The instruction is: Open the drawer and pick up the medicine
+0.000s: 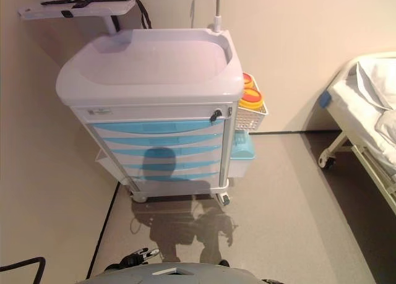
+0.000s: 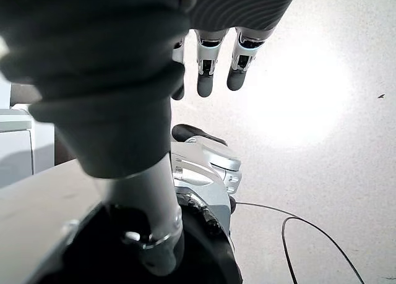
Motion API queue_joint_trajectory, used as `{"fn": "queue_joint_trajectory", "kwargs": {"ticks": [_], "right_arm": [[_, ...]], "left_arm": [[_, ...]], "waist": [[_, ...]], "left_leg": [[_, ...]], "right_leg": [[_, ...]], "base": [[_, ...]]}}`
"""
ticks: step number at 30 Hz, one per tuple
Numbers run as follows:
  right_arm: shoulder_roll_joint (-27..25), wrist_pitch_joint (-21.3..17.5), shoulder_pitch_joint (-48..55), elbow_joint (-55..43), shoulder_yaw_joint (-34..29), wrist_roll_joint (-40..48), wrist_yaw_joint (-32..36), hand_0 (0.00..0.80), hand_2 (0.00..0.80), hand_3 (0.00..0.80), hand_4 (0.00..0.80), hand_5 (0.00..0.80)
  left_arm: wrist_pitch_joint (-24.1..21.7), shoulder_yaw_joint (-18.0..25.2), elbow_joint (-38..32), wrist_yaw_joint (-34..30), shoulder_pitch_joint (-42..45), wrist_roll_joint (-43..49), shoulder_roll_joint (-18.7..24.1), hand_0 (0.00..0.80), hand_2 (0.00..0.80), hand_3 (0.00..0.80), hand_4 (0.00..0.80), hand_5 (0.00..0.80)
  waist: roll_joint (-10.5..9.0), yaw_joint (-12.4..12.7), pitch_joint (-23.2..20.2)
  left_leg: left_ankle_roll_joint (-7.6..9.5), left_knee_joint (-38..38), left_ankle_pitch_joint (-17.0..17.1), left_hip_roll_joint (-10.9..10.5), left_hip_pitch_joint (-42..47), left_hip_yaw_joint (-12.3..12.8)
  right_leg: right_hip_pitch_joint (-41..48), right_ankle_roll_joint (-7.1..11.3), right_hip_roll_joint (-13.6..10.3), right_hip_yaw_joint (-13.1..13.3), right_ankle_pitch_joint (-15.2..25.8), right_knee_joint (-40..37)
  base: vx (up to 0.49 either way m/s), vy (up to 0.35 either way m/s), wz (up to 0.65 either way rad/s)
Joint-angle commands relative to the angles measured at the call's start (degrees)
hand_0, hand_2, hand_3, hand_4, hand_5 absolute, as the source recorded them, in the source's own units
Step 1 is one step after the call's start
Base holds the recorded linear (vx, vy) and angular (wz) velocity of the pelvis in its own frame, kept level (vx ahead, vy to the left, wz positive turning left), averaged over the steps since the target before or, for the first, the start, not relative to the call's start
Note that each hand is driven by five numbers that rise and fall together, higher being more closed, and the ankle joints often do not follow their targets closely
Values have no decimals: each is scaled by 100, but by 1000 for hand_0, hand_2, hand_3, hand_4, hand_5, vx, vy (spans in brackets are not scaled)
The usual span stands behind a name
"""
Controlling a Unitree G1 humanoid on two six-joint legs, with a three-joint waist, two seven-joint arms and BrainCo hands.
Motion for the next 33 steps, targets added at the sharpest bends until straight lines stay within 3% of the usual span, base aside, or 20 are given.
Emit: {"fn": "queue_joint_trajectory", "kwargs": {"ticks": [1, 24, 33], "right_arm": [[315, -117, -892, -2, -84, 55, -301, 0, 0, 0, 0, 0], [320, -152, -808, 46, -106, 11, -264, 0, 0, 0, 0, 0], [266, -174, -918, -57, 46, 254, -336, 0, 0, 0, 0, 0]], "left_arm": [[-25, 126, 184, -87, -222, -179, -195, 0, 0, 0, 0, 0], [-40, 126, 186, 23, -179, -129, -241, 0, 0, 0, 0, 0], [-395, 26, 65, 400, -374, -228, -205, 0, 0, 0, 0, 0]], "waist": [[-124, 20, 15], [-122, -9, 86], [-116, -27, 420]], "left_leg": [[-8, 49, -75, -171, -79, 200], [-3, -86, -7, -168, -62, 264], [45, 179, -24, -161, -481, 286]], "right_leg": [[635, 543, -319, 163, -76, -160], [579, 592, -314, 146, 13, -215], [133, 563, -338, 242, 29, 1]], "base": [[0, 0, 0], [3, 1, 0], [-15, -2, -1]]}}
